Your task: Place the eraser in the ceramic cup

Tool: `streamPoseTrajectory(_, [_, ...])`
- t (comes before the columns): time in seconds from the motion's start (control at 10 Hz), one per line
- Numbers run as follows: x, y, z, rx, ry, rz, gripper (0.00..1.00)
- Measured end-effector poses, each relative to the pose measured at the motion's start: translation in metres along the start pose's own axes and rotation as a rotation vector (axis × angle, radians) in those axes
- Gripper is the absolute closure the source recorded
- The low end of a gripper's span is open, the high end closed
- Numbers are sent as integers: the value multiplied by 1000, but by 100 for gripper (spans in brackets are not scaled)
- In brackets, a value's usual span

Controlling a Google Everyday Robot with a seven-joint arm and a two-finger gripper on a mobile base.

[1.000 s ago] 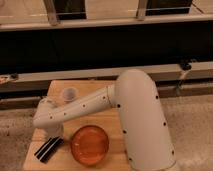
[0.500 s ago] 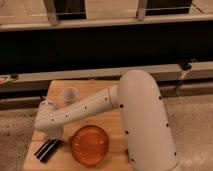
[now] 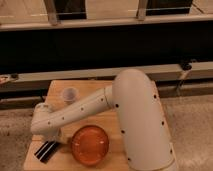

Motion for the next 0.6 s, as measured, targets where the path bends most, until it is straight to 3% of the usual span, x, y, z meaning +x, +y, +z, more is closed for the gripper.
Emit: streamPoseTrajectory(0.6, [5, 2, 5, -35, 44, 86, 20])
